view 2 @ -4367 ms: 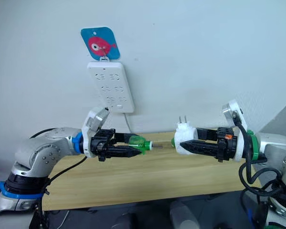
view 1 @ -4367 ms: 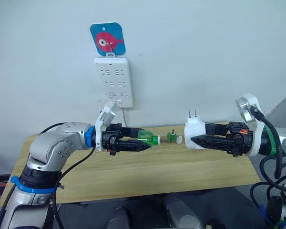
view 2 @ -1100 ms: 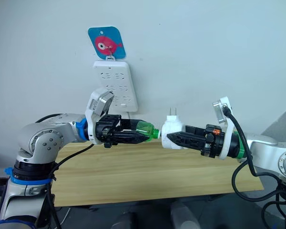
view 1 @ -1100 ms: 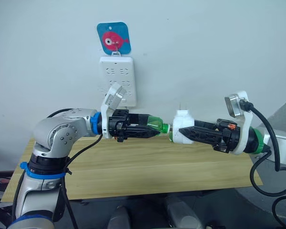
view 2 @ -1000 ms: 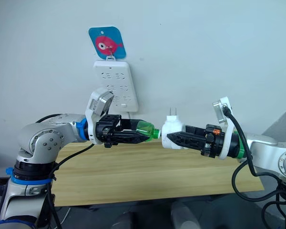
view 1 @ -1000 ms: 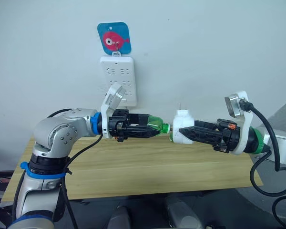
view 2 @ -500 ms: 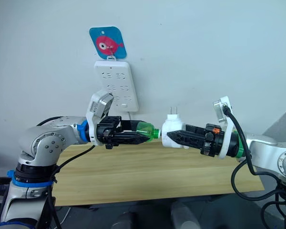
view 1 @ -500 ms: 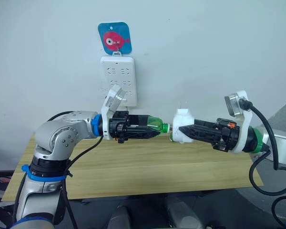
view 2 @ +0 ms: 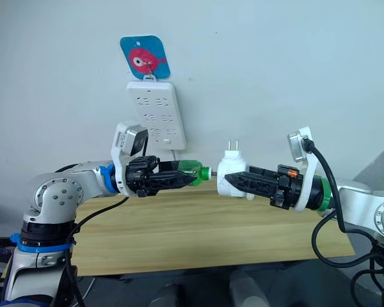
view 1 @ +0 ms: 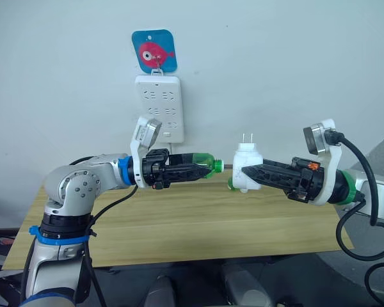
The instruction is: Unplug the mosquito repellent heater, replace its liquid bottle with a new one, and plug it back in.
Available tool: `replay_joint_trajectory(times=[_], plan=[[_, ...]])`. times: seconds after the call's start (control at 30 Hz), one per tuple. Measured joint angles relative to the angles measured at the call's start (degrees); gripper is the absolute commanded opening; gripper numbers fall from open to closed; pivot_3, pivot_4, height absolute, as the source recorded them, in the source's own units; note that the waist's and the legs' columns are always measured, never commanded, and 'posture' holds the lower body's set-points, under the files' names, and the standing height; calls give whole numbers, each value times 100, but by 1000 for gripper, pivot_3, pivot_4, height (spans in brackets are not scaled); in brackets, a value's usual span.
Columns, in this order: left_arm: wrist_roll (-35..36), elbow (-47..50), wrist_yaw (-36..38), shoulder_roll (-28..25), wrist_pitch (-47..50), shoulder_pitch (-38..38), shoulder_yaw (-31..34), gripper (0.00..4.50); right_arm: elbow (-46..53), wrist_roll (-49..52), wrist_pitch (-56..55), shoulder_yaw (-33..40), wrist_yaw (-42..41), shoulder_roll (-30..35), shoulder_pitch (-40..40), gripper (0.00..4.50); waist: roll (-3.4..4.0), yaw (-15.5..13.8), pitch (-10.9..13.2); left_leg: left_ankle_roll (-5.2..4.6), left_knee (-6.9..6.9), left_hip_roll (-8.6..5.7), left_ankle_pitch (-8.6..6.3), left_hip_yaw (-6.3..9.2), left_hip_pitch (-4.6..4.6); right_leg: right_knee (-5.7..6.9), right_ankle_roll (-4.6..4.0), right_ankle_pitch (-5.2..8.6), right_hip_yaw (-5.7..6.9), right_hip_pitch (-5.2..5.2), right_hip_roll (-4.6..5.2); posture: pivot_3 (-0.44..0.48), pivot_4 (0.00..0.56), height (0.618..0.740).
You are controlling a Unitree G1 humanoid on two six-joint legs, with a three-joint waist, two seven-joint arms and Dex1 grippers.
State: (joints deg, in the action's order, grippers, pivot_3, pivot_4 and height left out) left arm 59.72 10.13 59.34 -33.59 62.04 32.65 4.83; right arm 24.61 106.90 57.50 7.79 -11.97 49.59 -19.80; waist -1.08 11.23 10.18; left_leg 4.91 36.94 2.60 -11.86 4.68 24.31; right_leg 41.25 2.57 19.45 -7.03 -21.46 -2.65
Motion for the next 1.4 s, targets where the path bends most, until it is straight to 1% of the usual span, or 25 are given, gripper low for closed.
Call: replay_joint_trajectory(times=[0.57,1.07,1.4], plan=[[64,88,-16,4,26,-53,-56,2351,1,2,-5,0,6,0,-21,2966,0,0,0,0,0,0,0,0,0,0,0,0,-1,0,0,-209,87,704],[70,82,-139,146,32,-53,-43,2351,1,4,-41,1,68,10,-52,2966,0,0,-1,0,1,0,0,-1,0,0,0,0,-1,0,0,-210,87,704],[352,-61,-252,163,443,75,34,2343,3,-18,-41,1,-94,90,-39,2966,0,0,-1,0,1,-1,0,-1,0,0,1,-1,-1,0,0,-208,88,704]])
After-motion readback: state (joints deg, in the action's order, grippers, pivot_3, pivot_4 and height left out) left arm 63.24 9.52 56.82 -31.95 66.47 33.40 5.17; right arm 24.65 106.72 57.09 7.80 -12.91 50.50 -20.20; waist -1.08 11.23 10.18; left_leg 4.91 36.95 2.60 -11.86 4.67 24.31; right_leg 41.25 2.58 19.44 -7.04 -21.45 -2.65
